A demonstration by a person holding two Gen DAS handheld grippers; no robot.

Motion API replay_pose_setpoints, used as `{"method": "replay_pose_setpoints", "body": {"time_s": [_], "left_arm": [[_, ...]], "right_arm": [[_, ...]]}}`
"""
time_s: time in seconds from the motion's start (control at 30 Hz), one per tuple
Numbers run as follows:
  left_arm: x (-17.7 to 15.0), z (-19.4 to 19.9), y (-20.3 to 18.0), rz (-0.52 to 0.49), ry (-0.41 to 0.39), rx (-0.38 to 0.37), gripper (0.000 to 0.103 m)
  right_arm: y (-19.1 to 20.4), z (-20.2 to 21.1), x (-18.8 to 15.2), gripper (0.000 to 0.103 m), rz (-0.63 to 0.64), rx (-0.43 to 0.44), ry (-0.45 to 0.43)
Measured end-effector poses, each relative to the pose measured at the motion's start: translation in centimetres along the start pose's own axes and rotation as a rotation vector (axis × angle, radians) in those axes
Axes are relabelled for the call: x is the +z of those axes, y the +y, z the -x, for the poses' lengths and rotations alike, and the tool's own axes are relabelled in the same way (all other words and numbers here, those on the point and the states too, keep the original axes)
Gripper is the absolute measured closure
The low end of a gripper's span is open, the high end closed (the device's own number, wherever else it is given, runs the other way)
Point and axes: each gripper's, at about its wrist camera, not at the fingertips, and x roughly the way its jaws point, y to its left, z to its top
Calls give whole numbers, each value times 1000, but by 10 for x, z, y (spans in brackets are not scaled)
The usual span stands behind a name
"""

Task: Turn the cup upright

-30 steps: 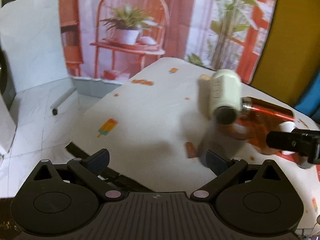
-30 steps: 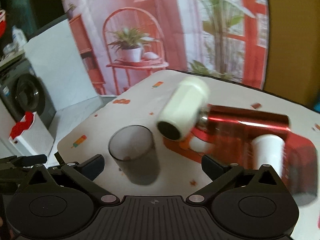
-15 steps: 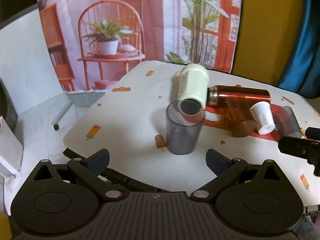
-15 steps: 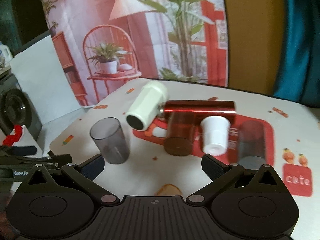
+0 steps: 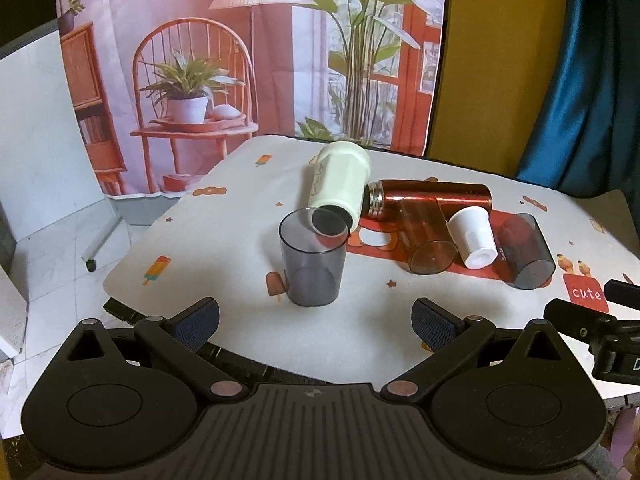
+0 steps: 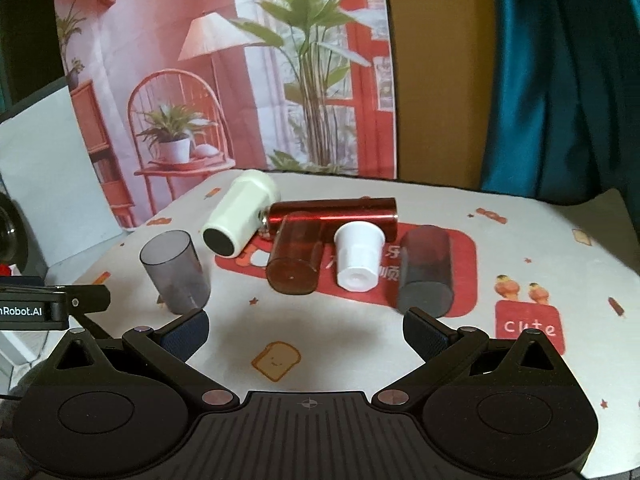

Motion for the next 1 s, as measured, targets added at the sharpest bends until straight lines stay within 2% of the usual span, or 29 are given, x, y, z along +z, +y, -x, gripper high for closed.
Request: {"method": "replay_pose_setpoints", "body": {"time_s": [0.2,0.57,1.0], "left_arm": [[-3,2,-1,-8,-12,7,0],[-10,-10,4,9,41,17,0],[-14,-10,5,21,57,18,0]], "right_arm": [[-4,-4,-6,0,-8,-18,5],[5,-14,-12,0,26,-12,39],[-1,-17,-13,0,6,-28,37]]}}
